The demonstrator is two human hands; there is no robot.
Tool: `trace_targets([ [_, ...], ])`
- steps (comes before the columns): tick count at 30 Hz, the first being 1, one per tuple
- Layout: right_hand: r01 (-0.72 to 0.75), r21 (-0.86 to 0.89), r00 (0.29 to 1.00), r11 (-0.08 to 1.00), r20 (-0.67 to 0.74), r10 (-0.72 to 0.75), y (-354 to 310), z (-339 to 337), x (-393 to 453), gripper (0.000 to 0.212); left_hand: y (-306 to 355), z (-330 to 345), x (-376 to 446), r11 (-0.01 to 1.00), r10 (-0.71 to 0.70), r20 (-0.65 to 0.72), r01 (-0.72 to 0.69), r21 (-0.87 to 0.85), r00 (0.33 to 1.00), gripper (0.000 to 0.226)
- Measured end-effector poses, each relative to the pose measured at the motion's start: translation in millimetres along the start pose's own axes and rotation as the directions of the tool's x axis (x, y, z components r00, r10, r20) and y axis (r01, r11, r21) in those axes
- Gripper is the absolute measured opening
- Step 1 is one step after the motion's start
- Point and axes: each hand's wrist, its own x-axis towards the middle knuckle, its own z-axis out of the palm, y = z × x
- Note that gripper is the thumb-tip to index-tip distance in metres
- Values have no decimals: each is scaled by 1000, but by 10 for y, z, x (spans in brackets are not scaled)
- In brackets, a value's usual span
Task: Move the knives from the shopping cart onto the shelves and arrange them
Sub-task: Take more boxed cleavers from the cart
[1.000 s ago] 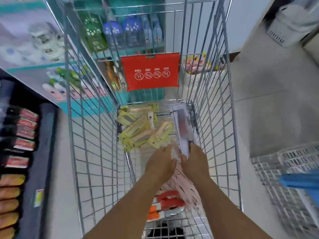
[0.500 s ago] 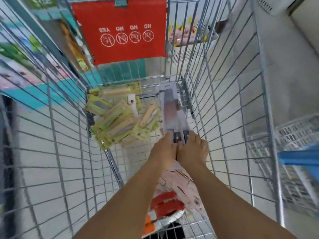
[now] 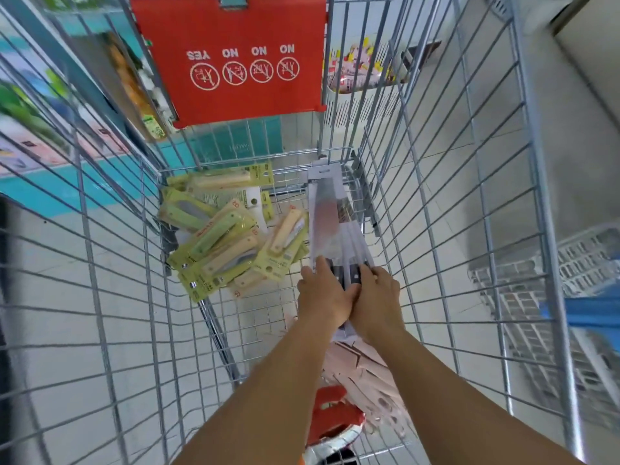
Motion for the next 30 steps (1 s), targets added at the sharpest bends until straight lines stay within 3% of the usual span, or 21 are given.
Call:
trace_targets([
  [6,8,55,1000,998,-13,-7,12,29,-6,54,19,-83,66,999,-47,-60,47,-2,997,66],
  [10,7,2,1000,1000,-15,-7,-53,99,12,72,-114,-227,64,1000,-31,-115,31,-3,993,73],
  [13,44,-8,997,999,-58,-44,-89,169,18,70,-181,-333,52,1000,17,-148,-17,-4,989,71],
  [16,43,-118,996,992,-68,-51,-102,223,2,88,-214,-388,23,999,52,-161,-51,10,986,72],
  [22,-103,-143,993,984,-73,93,-289,255,83,98,-346,-491,-30,998,56,-167,-58,-8,984,74],
  [30,-41,122,994,992,-96,53,-220,113,126,47,-463,-614,-190,999,1,-171,-9,-43,985,71],
])
